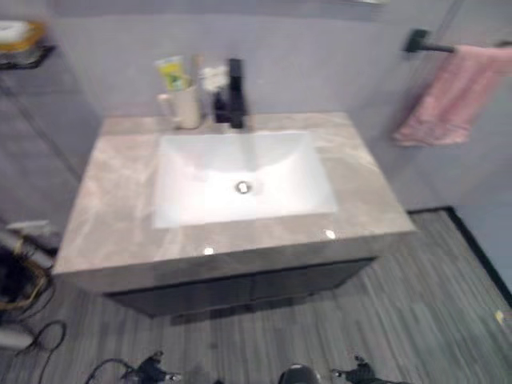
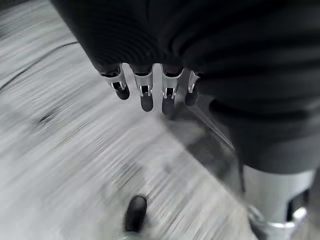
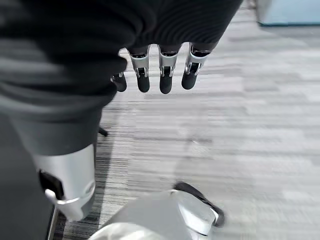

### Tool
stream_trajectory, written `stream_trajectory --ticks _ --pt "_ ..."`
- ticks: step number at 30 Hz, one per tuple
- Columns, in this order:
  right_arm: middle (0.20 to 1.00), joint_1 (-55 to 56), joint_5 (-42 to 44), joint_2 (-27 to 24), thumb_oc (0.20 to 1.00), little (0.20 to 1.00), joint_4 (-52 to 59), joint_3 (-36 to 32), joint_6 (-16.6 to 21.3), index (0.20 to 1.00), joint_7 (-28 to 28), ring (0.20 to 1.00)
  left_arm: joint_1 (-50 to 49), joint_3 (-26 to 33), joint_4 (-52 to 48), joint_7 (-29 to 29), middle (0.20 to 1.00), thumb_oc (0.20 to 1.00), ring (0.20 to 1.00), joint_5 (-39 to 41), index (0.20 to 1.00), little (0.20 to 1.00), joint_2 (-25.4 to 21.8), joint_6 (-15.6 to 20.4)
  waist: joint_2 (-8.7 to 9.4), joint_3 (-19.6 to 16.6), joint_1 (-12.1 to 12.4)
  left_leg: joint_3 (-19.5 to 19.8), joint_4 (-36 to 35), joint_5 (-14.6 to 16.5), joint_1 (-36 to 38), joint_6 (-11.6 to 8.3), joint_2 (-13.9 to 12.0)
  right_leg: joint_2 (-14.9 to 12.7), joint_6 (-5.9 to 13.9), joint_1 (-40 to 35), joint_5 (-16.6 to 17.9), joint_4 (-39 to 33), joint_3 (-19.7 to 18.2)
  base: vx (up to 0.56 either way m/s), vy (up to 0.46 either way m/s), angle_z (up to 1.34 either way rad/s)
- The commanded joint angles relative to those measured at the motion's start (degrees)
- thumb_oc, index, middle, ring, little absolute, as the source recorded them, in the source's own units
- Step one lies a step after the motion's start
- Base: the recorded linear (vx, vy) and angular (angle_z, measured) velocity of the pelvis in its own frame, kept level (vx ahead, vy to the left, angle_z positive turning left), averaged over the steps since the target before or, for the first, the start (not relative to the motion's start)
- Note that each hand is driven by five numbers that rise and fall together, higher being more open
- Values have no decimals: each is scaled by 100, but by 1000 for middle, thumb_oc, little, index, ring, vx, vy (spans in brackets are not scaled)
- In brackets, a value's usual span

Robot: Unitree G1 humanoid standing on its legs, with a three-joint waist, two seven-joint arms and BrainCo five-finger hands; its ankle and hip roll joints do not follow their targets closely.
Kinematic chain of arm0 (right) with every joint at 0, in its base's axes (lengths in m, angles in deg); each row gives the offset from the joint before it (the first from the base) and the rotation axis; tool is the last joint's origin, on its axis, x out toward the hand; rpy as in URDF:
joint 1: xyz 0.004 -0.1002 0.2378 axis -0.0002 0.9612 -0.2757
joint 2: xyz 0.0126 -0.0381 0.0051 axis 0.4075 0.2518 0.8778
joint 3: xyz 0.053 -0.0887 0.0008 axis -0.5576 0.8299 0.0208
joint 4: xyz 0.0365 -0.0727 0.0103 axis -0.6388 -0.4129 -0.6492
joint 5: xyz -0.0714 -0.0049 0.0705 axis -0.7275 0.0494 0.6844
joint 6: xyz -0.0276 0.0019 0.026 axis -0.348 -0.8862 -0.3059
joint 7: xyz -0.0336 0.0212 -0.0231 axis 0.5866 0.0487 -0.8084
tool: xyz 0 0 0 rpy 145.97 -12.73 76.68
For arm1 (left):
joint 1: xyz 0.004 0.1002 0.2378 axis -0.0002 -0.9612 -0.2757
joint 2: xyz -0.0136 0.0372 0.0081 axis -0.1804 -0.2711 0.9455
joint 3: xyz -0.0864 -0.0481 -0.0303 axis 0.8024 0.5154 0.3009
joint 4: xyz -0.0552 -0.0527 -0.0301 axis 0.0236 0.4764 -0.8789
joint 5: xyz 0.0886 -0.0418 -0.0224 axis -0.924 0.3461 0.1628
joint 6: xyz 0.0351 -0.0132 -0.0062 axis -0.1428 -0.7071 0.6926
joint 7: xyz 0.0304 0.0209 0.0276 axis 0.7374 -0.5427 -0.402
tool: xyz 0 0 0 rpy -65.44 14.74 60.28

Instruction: Put brush and paste in cup on sink, flatten towel.

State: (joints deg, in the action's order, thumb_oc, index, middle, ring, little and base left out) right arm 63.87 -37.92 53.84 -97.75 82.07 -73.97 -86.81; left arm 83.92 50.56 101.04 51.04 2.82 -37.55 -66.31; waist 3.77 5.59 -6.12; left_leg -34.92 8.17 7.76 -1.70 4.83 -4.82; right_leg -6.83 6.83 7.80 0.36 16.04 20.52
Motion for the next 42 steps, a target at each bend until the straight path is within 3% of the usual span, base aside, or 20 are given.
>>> stream_trajectory --ticks 1,2,3,7,8,13,15,16,17,20,21,22,24,25,27,30,34,38,41,42 --pt "1000 104 -70 -281 1000 1000 -377 55 -78 1000 -114 1000 89 161 -389 -147 1000 1000 1000 -412 1000 1000 -30 77 -64 -87 167 -445 -965 -465 -25 -137 360 -611 324 -650 -26 346 1087 -173 -77 -203" --pt "1000 79 -117 -277 1000 1000 -410 76 -84 1000 -141 1000 106 231 -477 -235 1000 1000 1000 -296 1000 1000 -34 101 -92 -59 269 -641 -862 -437 -31 -131 260 -636 249 -636 -75 284 1433 -151 -112 -274" --pt "1000 77 -142 -283 1000 1000 -419 74 -82 1000 -158 1000 154 247 -608 -247 1000 1000 1000 -157 1000 1000 -25 121 -110 1 264 -719 -726 -408 -53 -147 181 -581 210 -550 -146 236 1407 -110 -136 -255" --pt "1000 75 -112 -355 1000 1000 -421 25 -78 1000 -169 1000 362 271 -417 -265 1000 1000 1000 -141 1000 1000 14 128 -113 32 121 -1096 -403 -421 -182 -221 -60 -324 23 -518 -377 -175 1053 -93 -153 -107" --pt "1000 74 -110 -396 1000 1000 -403 51 -56 1000 -190 1000 513 -10 -314 -279 1000 1000 1000 -630 1000 1000 11 95 -119 50 -1 -1274 -256 -533 -285 -332 -212 -103 -97 -552 -509 -554 756 -71 -139 -81" --pt "1000 176 -58 -556 1000 1000 -477 -9 8 1000 -223 1000 732 -328 -225 -283 1000 1000 1000 -1130 1000 1000 36 64 -174 100 -160 -1191 -163 -802 -419 -633 -451 299 -196 -713 -408 -1309 120 -82 -158 -74" --pt "1000 108 -72 -622 1000 1000 -513 5 29 1000 -222 1000 815 -218 -199 -363 1000 1000 1000 -884 1000 1000 115 77 -159 202 9 -294 -205 -988 -706 -822 -378 429 -205 -753 -345 -1517 -234 -43 -146 -56" --pt "1000 99 -72 -626 1000 1000 -516 2 31 1000 -220 1000 828 -217 -190 -367 1000 1000 1000 -881 1000 1000 121 79 -165 204 -3 -283 -208 -1007 -719 -822 -380 436 -212 -753 -330 -1536 -219 -11 -114 -95" --pt "1000 41 -57 -659 1000 1000 -510 8 40 1000 -232 1000 846 -195 -152 -397 1000 1000 1000 -807 1000 1000 138 75 -138 244 71 202 -162 -1006 -818 -844 -307 461 -227 -758 -302 -1534 -382 6 -81 -89" --pt "1000 -113 6 -721 1000 1000 -529 -2 76 1000 -268 1000 821 -237 -35 -417 1000 1000 1000 -740 1000 1000 250 101 -148 285 93 1075 -6 -831 -880 -824 -141 536 -232 -745 -221 -1560 -829 35 -75 -76" --pt "1000 -116 6 -723 1000 1000 -531 -2 77 1000 -267 1000 824 -236 -32 -418 1000 1000 1000 -739 1000 1000 253 102 -151 290 96 1071 4 -820 -878 -823 -146 538 -231 -749 -222 -1560 -834 -21 -72 -94" --pt "1000 -270 -32 -751 1000 1000 -442 112 133 1000 -281 1000 748 -181 53 -422 1000 1000 1000 -660 1000 1000 278 110 -136 344 167 1634 248 -783 -956 -730 -10 617 -302 -601 -87 -1509 -1252 -29 -76 -87" --pt "1000 -413 -112 -797 1000 1000 -303 305 194 1000 -254 1000 676 158 147 -397 1000 1000 1000 8 1000 1000 373 135 -139 398 315 2381 548 -603 -1021 -682 215 722 -317 -552 -42 -1473 -1701 14 -62 -170" --pt "1000 -416 -112 -796 1000 1000 -304 305 194 1000 -254 1000 678 159 147 -397 1000 1000 1000 9 1000 1000 372 135 -136 386 312 2381 534 -622 -1034 -683 218 720 -319 -535 -34 -1475 -1700 46 -19 -157" --pt "1000 -422 20 -733 1000 1000 13 363 250 1000 -221 1000 653 607 188 -383 1000 1000 1000 848 1000 1000 421 162 -149 410 379 2732 654 -593 -1089 -668 378 778 -355 -532 -34 -1427 -1946 42 -4 -79" --pt "1000 -306 73 -854 1000 1000 996 408 289 1000 -257 1000 731 704 -48 -443 1000 1000 1000 1022 1000 1000 386 207 -161 494 325 2780 667 -596 -1134 -643 490 846 -368 -520 -34 -1350 -2237 33 41 -83" --pt "1000 -72 -24 -1042 1000 1000 1835 397 289 1000 -353 1000 923 423 -604 -615 1000 1000 1000 865 1000 1000 320 255 -328 591 91 2383 66 -594 -794 -570 526 788 -201 -236 60 -1326 -2526 -23 153 -86" --pt "1000 -47 -76 -956 1000 1000 1580 373 241 1000 -358 1000 889 308 -751 -581 1000 1000 1000 793 1000 1000 232 252 -378 614 115 2137 -313 -667 -647 -517 500 796 -141 -18 -11 -1019 -2410 22 128 -51" --pt "1000 -137 -204 -784 1000 1000 1105 396 166 1000 -345 1000 771 375 -565 -532 1000 1000 1000 716 1000 1000 173 212 -362 607 282 1770 -493 -702 -524 -537 334 314 -29 167 9 -849 -1184 -5 -5 -90" --pt "1000 -163 -234 -758 1000 1000 958 392 150 1000 -333 1000 744 383 -513 -526 1000 1000 1000 717 1000 1000 176 209 -375 612 272 1739 -499 -704 -477 -547 304 245 -5 224 42 -833 -1150 42 -37 -114"
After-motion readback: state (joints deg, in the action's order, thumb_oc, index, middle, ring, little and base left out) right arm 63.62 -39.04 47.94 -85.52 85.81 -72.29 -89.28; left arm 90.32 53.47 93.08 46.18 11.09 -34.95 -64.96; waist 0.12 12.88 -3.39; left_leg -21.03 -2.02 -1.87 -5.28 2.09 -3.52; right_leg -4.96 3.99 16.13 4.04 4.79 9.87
